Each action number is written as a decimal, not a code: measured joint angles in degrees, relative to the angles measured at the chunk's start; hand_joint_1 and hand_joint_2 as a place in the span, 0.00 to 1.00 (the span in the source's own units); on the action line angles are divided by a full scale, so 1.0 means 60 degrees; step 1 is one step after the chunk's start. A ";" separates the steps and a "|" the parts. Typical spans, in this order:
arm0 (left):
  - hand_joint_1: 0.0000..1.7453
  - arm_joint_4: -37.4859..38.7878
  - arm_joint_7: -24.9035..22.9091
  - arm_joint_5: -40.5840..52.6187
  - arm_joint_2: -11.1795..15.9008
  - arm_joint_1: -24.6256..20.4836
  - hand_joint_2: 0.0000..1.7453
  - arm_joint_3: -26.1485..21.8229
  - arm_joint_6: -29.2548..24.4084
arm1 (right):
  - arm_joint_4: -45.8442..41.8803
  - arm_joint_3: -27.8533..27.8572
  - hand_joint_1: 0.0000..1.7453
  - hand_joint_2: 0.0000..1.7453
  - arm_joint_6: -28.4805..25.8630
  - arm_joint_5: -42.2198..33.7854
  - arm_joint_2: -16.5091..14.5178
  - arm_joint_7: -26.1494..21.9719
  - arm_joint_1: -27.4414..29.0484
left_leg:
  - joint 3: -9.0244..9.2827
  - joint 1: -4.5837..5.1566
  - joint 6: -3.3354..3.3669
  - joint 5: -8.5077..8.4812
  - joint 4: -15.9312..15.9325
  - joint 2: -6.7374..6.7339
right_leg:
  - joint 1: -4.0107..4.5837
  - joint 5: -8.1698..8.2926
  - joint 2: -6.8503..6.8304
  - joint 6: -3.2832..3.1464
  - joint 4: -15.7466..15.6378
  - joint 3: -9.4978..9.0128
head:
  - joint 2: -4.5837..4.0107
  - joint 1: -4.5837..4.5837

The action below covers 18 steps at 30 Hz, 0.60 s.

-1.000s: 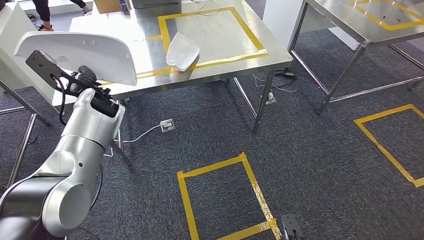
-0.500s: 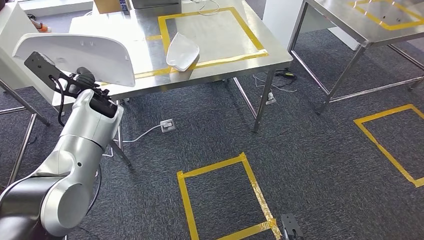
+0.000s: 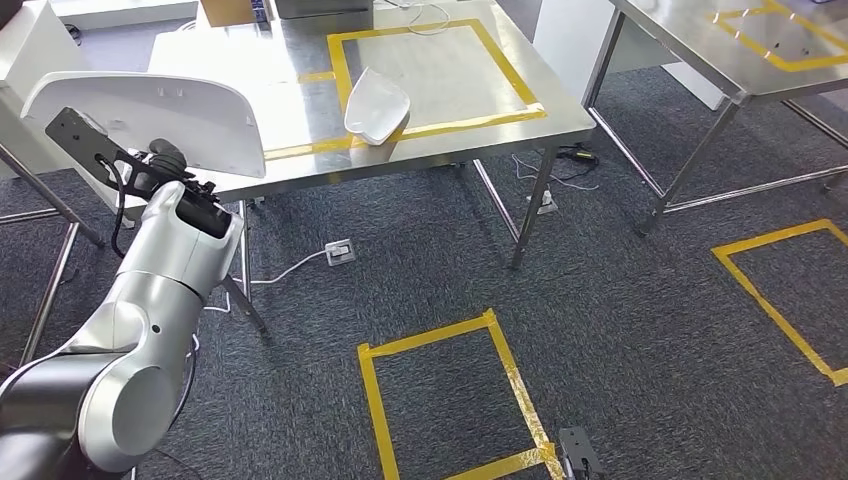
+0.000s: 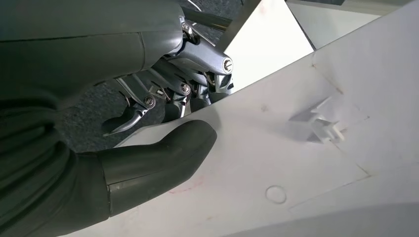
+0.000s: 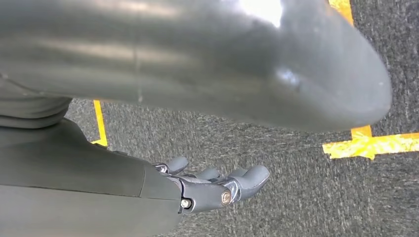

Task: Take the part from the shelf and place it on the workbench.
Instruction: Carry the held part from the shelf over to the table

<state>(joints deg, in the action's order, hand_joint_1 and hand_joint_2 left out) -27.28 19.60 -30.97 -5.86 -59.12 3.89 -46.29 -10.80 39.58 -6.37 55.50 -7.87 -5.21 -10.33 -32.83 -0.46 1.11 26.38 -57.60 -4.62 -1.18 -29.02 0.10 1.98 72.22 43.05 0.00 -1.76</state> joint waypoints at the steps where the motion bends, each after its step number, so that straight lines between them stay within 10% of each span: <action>1: 1.00 0.0008 0.0005 0.0001 -0.0001 0.0012 1.00 -0.0003 0.0000 | -0.0001 0.0000 0.00 0.00 -0.0001 -0.0004 0.0003 -0.0004 0.0000 | 0.0021 -0.0028 -0.0053 0.0048 -0.0038 0.0003 | -0.0027 0.0331 -0.0005 0.0014 -0.0506 -0.0204 | 0.0000 -0.0001; 4: 1.00 0.0015 0.0023 0.0025 -0.0014 0.0003 1.00 -0.0007 0.0000 | -0.0001 0.0000 0.00 0.00 -0.0002 -0.0012 0.0001 -0.0008 0.0003 | 0.0061 -0.0068 -0.0270 0.0209 -0.0162 -0.0025 | -0.0027 0.0799 -0.0017 -0.0038 -0.2059 -0.0900 | 0.0000 -0.0002; 9: 1.00 0.0006 0.0026 0.0068 -0.0067 -0.0008 1.00 -0.0007 0.0000 | -0.0003 0.0000 0.00 0.00 -0.0003 -0.0026 -0.0002 -0.0011 0.0045 | 0.0021 -0.0109 -0.0611 0.0281 -0.0576 0.0175 | -0.0001 0.0719 0.0140 -0.0455 -0.2221 -0.1175 | 0.0000 -0.0015; 13: 1.00 0.0057 0.0008 0.0084 0.0024 0.0003 1.00 -0.0013 0.0000 | -0.0002 0.0000 0.00 0.00 0.0000 -0.0042 -0.0011 -0.0016 -0.0013 | -0.1319 -0.0125 -0.0641 0.0769 -0.2455 0.0705 | 0.0008 0.0557 0.0385 -0.0618 -0.2256 -0.1429 | 0.0000 -0.0026; 15: 1.00 0.0111 -0.0004 0.0083 0.0083 0.0039 1.00 -0.0017 0.0000 | 0.0000 0.0000 0.00 0.00 0.0001 -0.0050 -0.0016 -0.0015 0.0022 | -0.1690 -0.0105 -0.0598 0.0880 -0.2521 0.0740 | 0.0042 0.0418 0.0502 -0.0630 -0.2252 -0.1584 | 0.0000 -0.0026; 18: 1.00 0.0149 -0.0005 0.0083 0.0103 0.0044 1.00 -0.0018 0.0000 | 0.0000 0.0000 0.00 0.00 0.0011 -0.0046 -0.0022 -0.0021 0.0039 | -0.1391 -0.0028 -0.0428 -0.0261 -0.0949 0.0716 | 0.0095 0.0150 0.0613 -0.0589 -0.2232 -0.1881 | 0.0000 -0.0027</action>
<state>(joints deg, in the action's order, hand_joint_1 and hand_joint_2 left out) -26.38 19.57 -30.47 -5.25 -58.85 3.78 -46.29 -10.80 39.58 -6.30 55.22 -8.01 -5.33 -10.09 -41.18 -0.63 -1.46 24.82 -63.30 -0.33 -0.62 -28.12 3.78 -1.55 58.83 31.77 0.00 -1.92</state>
